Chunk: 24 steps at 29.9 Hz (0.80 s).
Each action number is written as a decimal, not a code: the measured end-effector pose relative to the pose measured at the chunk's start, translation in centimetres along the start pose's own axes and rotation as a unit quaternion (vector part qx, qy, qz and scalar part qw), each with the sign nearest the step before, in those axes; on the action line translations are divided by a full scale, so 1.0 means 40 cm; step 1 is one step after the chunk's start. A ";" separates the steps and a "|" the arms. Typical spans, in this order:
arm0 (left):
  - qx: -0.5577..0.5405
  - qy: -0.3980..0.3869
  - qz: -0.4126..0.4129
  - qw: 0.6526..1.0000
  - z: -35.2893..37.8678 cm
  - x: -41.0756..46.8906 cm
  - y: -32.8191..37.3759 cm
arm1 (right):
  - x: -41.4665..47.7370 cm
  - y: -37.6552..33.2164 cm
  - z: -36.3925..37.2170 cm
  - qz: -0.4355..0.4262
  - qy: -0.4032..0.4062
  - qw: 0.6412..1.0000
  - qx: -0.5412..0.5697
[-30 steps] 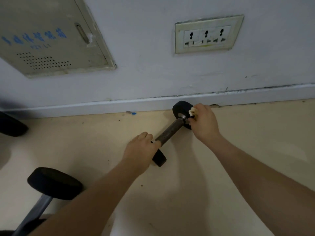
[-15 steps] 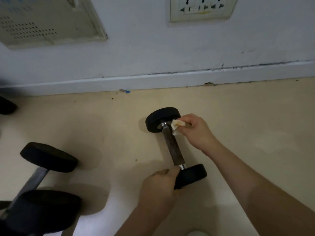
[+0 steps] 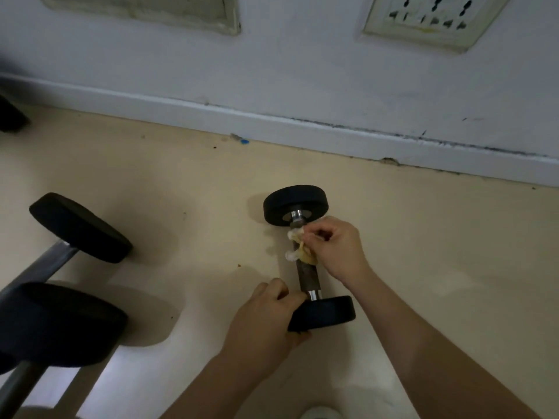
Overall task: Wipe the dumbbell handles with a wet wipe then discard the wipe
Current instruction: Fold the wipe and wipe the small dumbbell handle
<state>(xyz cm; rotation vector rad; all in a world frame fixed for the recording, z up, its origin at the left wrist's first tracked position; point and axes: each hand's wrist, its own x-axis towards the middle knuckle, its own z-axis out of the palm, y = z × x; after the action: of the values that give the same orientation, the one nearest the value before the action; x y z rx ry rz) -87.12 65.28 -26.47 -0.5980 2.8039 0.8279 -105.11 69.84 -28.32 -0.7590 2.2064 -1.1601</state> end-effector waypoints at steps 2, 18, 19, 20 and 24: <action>0.002 -0.006 -0.003 1.000 0.000 -0.003 -0.005 | -0.053 0.011 -0.023 0.003 -0.097 0.995 -0.020; -0.183 -0.019 -0.035 0.982 -0.053 -0.010 -0.010 | 0.030 -0.043 0.035 -0.053 -0.023 0.998 -0.030; -0.202 -0.020 -0.050 0.978 -0.053 -0.016 -0.022 | 0.016 -0.039 0.043 -0.067 -0.042 0.996 -0.043; -0.214 -0.016 -0.061 0.975 -0.056 -0.023 -0.033 | -0.008 -0.037 0.042 -0.086 -0.079 0.991 -0.062; -0.214 0.001 -0.073 0.974 -0.064 -0.044 -0.054 | -0.075 -0.031 0.021 -0.157 -0.255 0.939 -0.166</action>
<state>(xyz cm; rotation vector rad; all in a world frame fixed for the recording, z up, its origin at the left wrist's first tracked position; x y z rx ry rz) -84.73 62.78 -24.92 -0.8512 2.5496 1.4091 -102.16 70.84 -27.10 -1.4192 1.8885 -0.6168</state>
